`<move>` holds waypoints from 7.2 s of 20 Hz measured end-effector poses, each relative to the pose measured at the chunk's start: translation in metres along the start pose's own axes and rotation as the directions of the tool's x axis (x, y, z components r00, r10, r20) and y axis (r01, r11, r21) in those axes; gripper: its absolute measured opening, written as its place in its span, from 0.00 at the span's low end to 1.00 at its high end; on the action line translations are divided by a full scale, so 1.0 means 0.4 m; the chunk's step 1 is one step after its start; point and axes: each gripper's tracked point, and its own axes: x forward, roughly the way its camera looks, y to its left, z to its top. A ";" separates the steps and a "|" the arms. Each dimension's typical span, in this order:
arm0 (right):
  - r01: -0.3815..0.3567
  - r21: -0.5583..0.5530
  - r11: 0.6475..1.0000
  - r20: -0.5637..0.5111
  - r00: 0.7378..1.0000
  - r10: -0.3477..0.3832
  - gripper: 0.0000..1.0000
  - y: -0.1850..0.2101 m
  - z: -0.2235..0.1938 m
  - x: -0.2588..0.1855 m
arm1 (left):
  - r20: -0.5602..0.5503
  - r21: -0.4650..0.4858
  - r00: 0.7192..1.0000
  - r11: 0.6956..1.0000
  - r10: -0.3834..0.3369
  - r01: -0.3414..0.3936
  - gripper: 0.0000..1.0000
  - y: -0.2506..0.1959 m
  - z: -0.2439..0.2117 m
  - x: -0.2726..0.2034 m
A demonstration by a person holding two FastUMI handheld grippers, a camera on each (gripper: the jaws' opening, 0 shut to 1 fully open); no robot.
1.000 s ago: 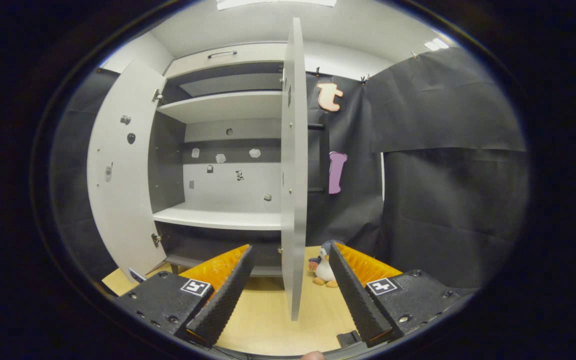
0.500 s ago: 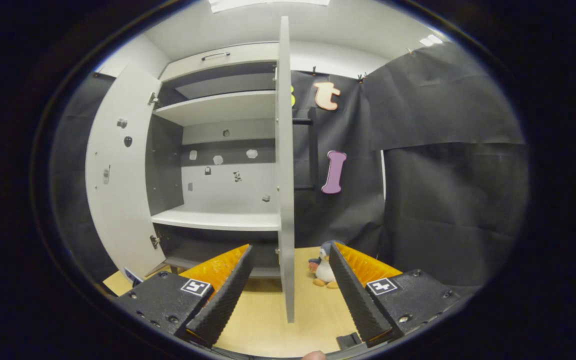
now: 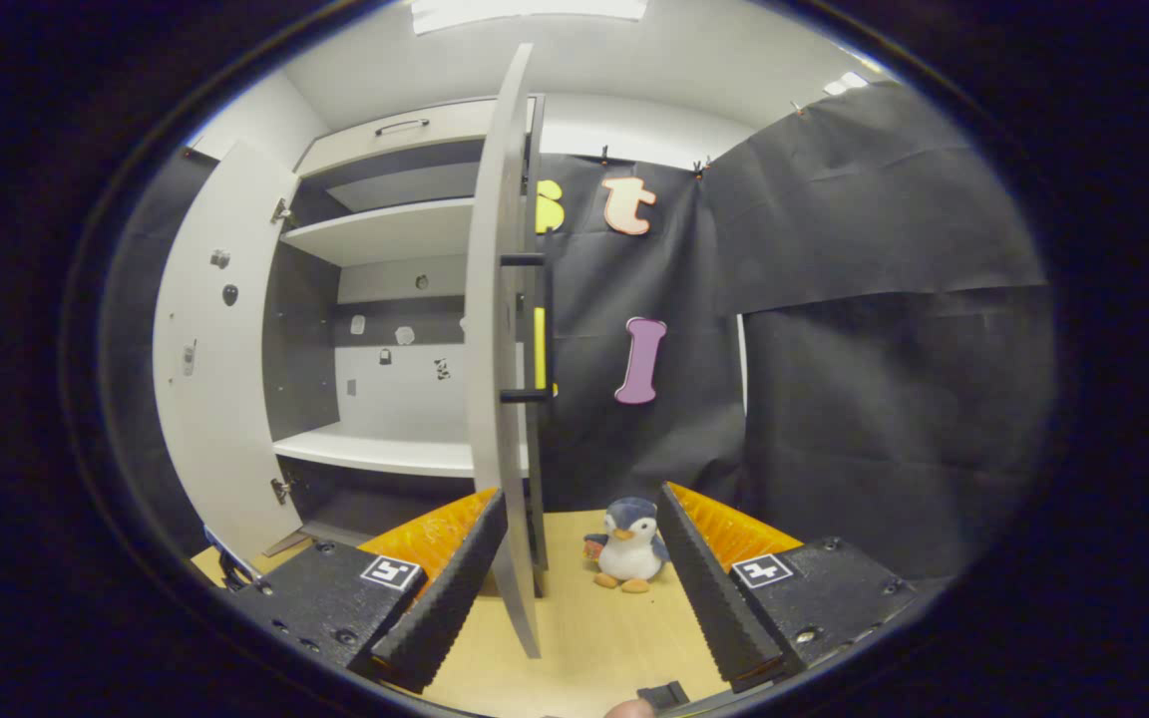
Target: Grasp the bottle in the cabinet with the left hand and place it on the coaster, then close the right door with the right hand and the left door with the left hand.
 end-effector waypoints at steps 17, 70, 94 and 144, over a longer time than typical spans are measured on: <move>0.030 0.018 0.999 0.070 0.997 -0.031 0.99 -0.101 0.137 0.193 | 0.075 -0.085 0.992 0.992 0.102 -0.096 0.98 0.138 0.169 -0.207; -0.174 0.028 0.984 0.042 0.984 0.173 0.96 0.403 0.178 0.202 | 0.267 -0.467 0.853 0.834 0.449 -0.293 1.00 0.922 0.702 -0.425; -0.070 0.041 0.997 0.044 0.997 0.068 0.92 0.154 0.159 0.136 | 0.310 -0.268 0.916 0.948 0.254 -0.172 0.96 0.711 0.762 -0.358; -0.206 -0.034 0.978 0.208 0.956 0.208 0.96 0.173 0.361 0.063 | 0.563 -0.246 0.753 0.939 0.340 -0.240 1.00 0.499 0.980 -0.596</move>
